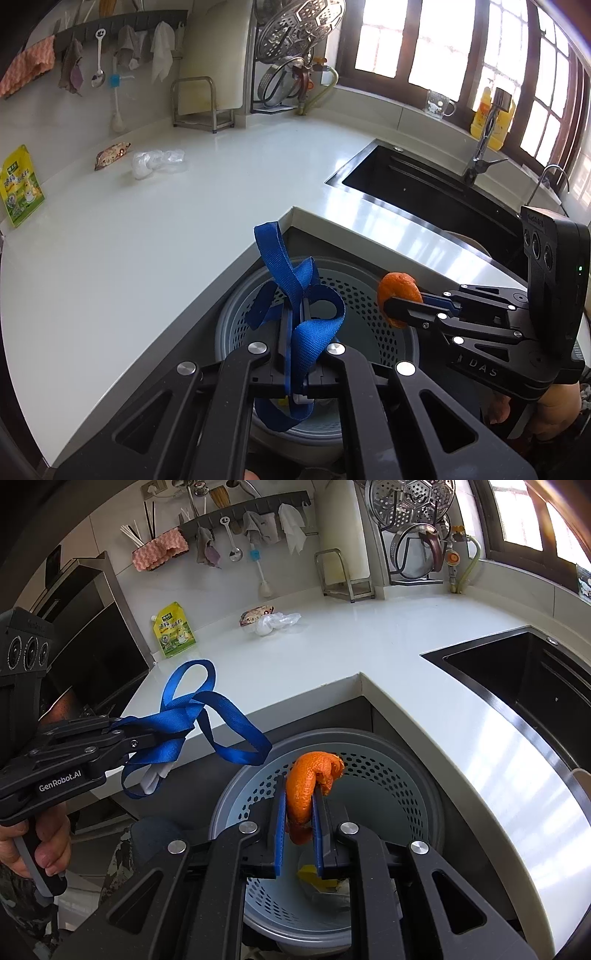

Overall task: Collect trash
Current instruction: 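Carry the blue strap and orange peel over the grey basket with both tools, then open both tools to drop the strap and peel into the basket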

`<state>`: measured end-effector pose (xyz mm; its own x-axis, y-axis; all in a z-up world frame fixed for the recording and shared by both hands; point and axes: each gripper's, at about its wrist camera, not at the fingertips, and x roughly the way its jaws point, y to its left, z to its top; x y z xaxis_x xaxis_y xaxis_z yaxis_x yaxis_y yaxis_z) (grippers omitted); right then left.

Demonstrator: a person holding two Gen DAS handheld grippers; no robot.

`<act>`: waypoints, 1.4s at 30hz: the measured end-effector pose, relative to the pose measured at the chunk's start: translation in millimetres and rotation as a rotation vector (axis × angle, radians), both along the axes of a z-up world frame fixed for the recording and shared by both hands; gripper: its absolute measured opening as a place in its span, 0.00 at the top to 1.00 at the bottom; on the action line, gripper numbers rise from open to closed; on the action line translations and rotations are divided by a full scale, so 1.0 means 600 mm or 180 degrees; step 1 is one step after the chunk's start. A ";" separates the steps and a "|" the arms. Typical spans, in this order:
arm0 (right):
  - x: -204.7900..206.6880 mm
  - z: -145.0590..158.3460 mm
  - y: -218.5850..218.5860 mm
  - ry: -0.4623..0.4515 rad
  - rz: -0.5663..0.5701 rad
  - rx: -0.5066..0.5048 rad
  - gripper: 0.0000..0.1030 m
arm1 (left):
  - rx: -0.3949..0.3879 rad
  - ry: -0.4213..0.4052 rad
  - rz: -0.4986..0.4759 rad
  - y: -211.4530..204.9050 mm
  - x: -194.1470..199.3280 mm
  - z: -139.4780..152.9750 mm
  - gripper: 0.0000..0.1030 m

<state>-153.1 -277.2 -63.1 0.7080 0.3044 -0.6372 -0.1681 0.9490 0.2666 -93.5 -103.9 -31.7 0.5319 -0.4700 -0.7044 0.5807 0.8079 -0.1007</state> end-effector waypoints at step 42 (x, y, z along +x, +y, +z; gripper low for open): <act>0.000 -0.043 -0.026 0.0155 -0.0110 0.0008 0.87 | 0.0035 0.0326 -0.0169 -0.031 0.014 -0.052 0.96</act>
